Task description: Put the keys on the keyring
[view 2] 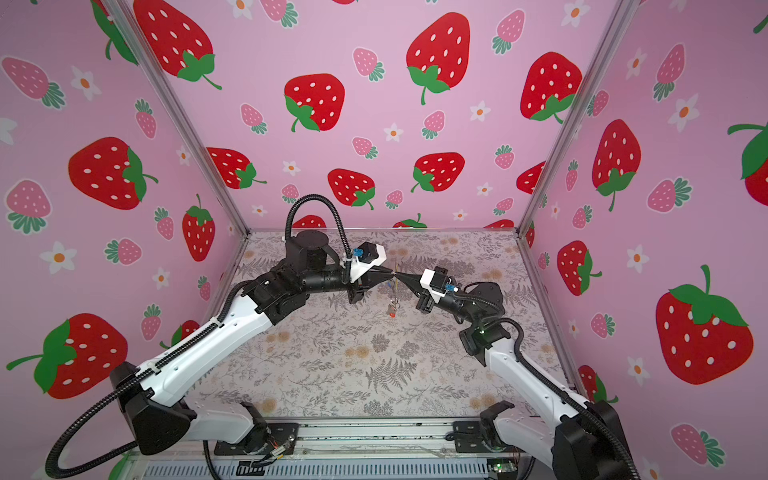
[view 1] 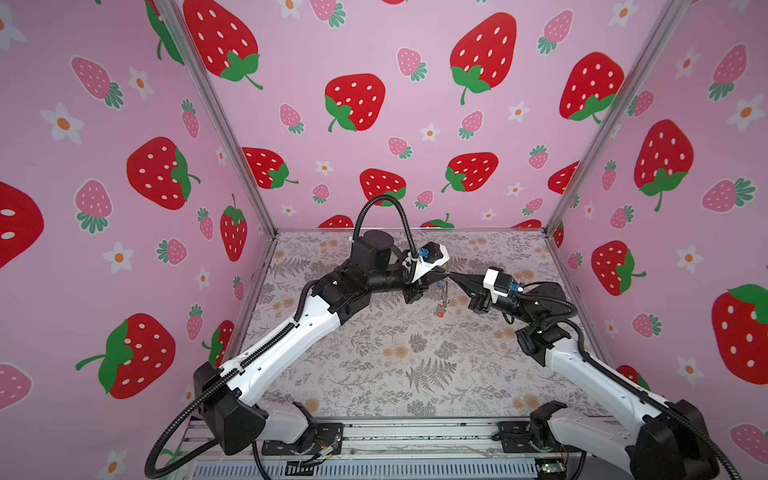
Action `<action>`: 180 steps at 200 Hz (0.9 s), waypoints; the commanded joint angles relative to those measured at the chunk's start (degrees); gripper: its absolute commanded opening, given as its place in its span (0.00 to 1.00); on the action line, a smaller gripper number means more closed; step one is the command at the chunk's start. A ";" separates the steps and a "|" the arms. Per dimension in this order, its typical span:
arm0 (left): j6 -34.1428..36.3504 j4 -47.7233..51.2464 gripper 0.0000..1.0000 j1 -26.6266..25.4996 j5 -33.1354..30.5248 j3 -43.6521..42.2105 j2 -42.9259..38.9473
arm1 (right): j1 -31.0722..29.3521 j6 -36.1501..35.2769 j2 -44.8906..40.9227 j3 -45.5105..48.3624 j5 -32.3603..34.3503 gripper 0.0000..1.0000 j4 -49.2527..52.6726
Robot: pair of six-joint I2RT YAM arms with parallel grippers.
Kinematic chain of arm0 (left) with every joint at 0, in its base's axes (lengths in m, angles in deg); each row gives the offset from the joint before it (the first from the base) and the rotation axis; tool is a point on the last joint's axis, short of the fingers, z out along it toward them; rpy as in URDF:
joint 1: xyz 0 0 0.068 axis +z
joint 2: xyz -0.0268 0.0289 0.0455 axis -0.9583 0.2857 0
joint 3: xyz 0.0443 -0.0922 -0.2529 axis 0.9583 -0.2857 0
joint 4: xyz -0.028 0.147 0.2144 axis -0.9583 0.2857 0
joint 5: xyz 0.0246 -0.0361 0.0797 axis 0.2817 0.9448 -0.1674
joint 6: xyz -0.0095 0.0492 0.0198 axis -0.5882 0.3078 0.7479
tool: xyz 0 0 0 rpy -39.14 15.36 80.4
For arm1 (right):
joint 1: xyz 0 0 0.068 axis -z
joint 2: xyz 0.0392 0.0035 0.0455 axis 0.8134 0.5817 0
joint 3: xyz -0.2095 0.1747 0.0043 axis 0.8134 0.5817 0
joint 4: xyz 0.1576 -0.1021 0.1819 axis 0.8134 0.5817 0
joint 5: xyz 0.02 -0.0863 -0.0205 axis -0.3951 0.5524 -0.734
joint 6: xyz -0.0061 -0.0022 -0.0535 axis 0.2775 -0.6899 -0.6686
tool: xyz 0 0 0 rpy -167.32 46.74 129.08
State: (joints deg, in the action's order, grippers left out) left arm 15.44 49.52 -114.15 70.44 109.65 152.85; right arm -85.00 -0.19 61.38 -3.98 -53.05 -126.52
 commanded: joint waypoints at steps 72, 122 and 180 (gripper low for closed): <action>4.12 4.18 0.00 0.19 2.06 5.44 1.33 | 0.24 0.47 0.50 -1.11 -1.27 0.00 -1.51; 10.87 16.94 0.00 -0.54 -5.19 12.65 3.62 | 0.24 -15.46 -2.35 -5.56 3.30 0.20 17.83; 20.09 30.37 0.00 -4.97 -19.06 23.14 8.52 | 0.20 -23.17 -3.50 -8.76 5.08 0.22 26.91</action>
State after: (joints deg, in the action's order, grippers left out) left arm 29.61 73.04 -117.45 58.03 128.58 160.20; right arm -84.69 -18.16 58.82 -10.93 -48.51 -104.58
